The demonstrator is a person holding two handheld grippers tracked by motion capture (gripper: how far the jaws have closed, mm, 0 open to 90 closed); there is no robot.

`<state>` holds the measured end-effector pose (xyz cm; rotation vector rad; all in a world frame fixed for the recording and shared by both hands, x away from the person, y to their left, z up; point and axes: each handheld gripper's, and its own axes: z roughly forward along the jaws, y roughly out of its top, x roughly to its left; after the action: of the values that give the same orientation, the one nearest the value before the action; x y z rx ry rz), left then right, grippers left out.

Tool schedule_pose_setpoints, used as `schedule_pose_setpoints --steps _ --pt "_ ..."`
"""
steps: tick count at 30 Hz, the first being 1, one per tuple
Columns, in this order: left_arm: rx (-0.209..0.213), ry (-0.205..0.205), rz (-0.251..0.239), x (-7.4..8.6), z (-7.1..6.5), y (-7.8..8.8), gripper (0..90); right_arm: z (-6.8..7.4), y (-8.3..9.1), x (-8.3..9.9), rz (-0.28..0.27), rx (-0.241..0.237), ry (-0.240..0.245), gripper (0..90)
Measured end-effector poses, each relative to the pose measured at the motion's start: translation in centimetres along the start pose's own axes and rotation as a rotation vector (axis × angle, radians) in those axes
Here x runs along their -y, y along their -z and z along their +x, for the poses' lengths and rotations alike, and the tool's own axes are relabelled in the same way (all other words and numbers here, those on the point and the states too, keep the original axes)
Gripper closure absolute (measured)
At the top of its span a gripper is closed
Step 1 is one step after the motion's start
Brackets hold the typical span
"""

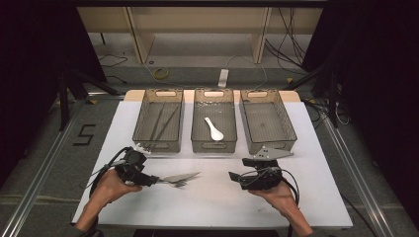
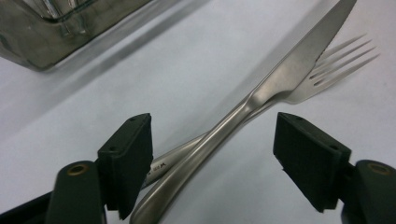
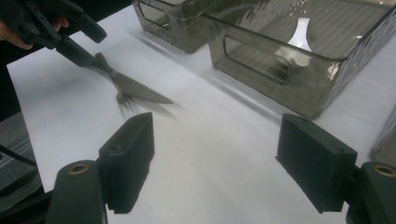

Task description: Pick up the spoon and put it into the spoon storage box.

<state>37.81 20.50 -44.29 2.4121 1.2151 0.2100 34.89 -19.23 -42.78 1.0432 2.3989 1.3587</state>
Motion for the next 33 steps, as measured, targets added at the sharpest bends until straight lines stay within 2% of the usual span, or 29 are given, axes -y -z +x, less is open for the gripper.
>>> schedule_pose_setpoints --steps 11,19,30,33 --pt "-0.01 0.001 0.046 0.2 0.3 -0.5 36.5 0.4 0.5 0.8 0.003 -0.005 -0.007 26.6" --pt "-0.021 -0.027 0.078 0.4 0.3 -0.8 42.4 0.6 0.8 1.1 0.007 -0.005 -0.003 25.9" --pt "-0.024 -0.041 0.102 0.5 0.4 -1.1 46.0 0.7 0.8 1.3 0.017 -0.013 -0.003 25.7" --pt "-0.029 -0.048 0.121 0.4 0.4 -1.3 47.7 0.7 0.7 1.4 0.019 -0.019 -0.005 25.7"
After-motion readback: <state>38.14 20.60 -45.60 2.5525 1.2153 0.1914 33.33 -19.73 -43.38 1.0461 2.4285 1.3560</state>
